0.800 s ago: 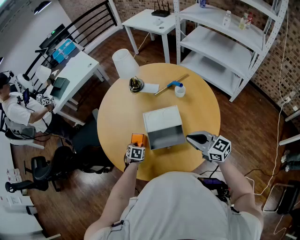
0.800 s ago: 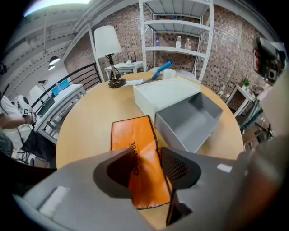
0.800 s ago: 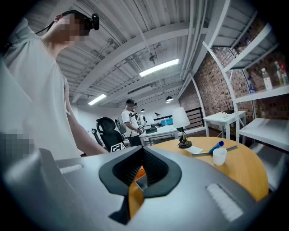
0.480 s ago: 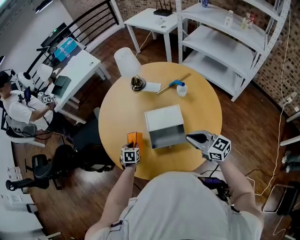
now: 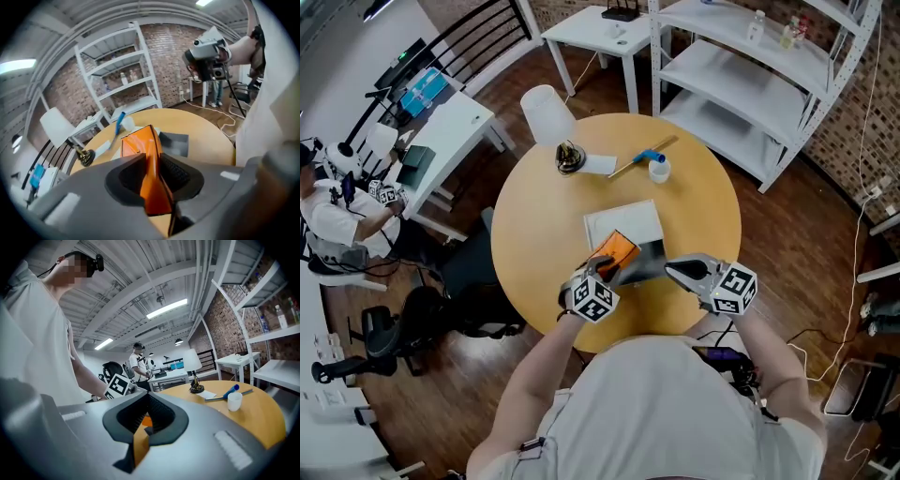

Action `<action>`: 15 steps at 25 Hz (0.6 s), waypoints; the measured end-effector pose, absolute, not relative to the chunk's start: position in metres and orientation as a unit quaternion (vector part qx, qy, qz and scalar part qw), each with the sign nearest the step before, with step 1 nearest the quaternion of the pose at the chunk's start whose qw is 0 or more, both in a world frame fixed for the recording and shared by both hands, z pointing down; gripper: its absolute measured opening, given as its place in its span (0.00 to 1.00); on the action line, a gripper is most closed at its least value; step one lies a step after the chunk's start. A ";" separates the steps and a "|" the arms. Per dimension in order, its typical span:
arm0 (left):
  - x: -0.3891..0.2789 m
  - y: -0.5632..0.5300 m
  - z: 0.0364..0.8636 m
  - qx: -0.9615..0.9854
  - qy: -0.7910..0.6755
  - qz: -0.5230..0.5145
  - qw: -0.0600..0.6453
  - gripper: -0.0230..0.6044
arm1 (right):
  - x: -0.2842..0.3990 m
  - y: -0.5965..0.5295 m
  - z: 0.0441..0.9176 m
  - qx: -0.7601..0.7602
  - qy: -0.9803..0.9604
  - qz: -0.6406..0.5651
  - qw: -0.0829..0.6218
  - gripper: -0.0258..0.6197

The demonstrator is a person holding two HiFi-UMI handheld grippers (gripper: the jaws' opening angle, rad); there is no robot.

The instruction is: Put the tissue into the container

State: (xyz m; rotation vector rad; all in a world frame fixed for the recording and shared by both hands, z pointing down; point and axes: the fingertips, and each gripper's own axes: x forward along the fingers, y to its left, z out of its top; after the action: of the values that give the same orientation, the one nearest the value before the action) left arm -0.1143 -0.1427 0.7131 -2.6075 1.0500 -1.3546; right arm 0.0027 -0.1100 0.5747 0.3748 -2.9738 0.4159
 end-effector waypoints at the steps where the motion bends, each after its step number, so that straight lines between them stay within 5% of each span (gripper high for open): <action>1: -0.104 -0.144 0.723 -0.838 0.309 -0.449 0.023 0.19 | 0.005 -0.110 0.575 0.127 -0.981 0.138 0.058 0.04; 15: -0.046 -0.119 0.761 -0.813 0.138 -0.529 0.200 0.17 | 0.031 -0.107 0.581 0.161 -0.973 0.159 0.044 0.04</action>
State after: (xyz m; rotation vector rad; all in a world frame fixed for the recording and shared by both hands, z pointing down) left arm -0.0464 -0.1190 0.7606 -2.2720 0.3850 -1.4785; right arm 0.0314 -0.1073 0.5815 0.4911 -2.9745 0.4864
